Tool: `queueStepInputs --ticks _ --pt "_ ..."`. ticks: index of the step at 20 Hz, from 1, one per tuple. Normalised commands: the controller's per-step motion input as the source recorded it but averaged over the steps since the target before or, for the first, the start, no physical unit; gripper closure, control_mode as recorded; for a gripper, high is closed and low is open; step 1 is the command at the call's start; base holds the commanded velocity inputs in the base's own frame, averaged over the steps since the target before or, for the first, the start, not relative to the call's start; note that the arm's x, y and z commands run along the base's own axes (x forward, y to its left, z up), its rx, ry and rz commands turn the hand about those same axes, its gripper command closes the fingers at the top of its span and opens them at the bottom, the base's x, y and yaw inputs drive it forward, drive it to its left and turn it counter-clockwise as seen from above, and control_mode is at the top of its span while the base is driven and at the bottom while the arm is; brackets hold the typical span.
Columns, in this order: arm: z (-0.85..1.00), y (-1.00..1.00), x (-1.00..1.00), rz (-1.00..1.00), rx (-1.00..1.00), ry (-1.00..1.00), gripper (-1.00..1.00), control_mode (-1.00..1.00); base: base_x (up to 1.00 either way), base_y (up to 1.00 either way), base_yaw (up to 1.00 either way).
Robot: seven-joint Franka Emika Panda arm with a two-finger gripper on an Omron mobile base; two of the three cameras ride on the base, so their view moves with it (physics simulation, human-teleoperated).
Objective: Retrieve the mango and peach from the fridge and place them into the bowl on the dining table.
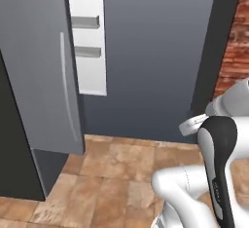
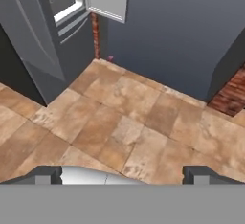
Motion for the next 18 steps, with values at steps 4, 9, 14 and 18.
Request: queueStepInputs --ticks 4,9,14,18 --pt "0.00 0.00 0.00 0.00 0.00 0.00 -1.00 1.00 0.96 -0.38 0.36" --pt "0.00 0.00 0.00 0.00 0.00 0.00 -1.00 1.00 0.80 -0.40 0.38" --pt "0.00 0.00 0.00 0.00 0.00 0.00 -1.00 1.00 0.57 -0.51 0.39" --pt "0.00 0.00 0.00 0.00 0.00 0.00 -1.00 1.00 0.34 -0.68 0.36"
